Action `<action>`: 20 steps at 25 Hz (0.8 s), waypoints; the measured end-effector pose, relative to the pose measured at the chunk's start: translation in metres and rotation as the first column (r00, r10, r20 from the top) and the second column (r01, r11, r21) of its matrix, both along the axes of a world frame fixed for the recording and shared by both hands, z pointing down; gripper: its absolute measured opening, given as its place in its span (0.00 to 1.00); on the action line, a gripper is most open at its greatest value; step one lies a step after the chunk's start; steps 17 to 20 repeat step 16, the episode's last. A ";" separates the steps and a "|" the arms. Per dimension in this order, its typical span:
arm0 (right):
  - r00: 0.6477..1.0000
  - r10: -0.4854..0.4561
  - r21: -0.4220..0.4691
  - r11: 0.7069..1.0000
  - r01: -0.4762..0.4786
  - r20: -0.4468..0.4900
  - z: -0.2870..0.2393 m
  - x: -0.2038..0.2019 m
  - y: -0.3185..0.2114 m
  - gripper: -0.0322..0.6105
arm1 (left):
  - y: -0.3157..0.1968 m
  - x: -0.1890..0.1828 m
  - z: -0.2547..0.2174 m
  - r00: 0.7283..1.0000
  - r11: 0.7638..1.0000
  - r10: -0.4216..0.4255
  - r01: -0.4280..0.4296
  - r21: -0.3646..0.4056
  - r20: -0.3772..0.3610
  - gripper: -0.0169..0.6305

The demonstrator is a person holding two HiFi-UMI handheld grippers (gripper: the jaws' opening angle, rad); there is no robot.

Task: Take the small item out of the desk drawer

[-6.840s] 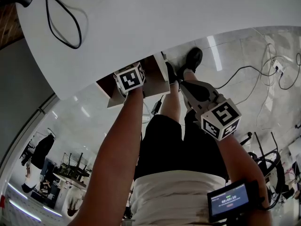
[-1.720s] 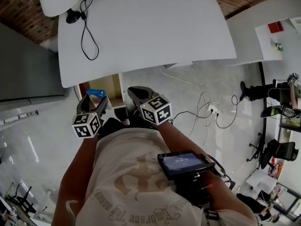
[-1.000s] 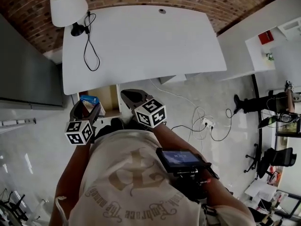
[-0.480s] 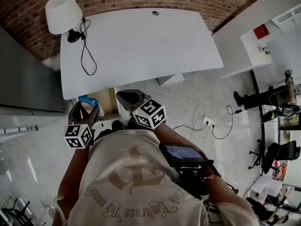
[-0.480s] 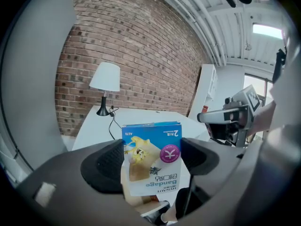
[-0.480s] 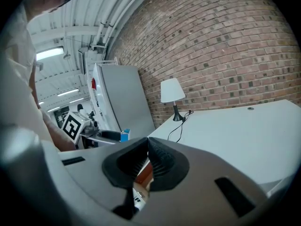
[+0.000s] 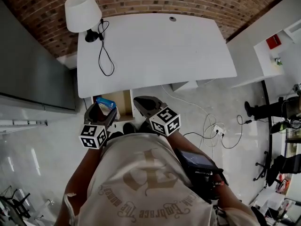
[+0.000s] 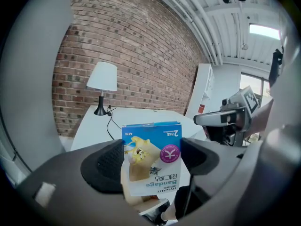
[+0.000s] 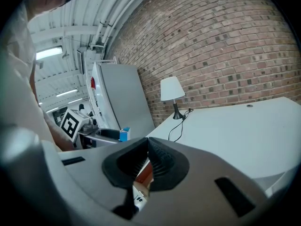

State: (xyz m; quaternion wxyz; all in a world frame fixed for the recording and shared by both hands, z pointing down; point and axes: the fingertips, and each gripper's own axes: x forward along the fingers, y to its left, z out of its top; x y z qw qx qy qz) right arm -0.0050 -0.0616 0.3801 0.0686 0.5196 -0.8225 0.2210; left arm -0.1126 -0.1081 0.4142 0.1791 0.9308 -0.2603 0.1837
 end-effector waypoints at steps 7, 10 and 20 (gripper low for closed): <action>1.000 -0.001 -0.008 1.000 0.001 -0.006 0.003 -0.001 -0.014 0.06 | -0.013 -0.007 0.005 1.000 1.000 -0.015 0.015 -0.008 0.006 0.61; 1.000 -0.012 -0.006 1.000 0.012 -0.007 0.002 -0.006 -0.024 0.06 | -0.021 -0.014 0.005 0.999 0.999 -0.032 0.032 -0.011 0.006 0.61; 1.000 -0.021 -0.003 1.000 0.021 -0.005 0.001 -0.009 -0.036 0.06 | -0.034 -0.020 0.009 0.998 0.998 -0.063 0.063 -0.022 0.009 0.61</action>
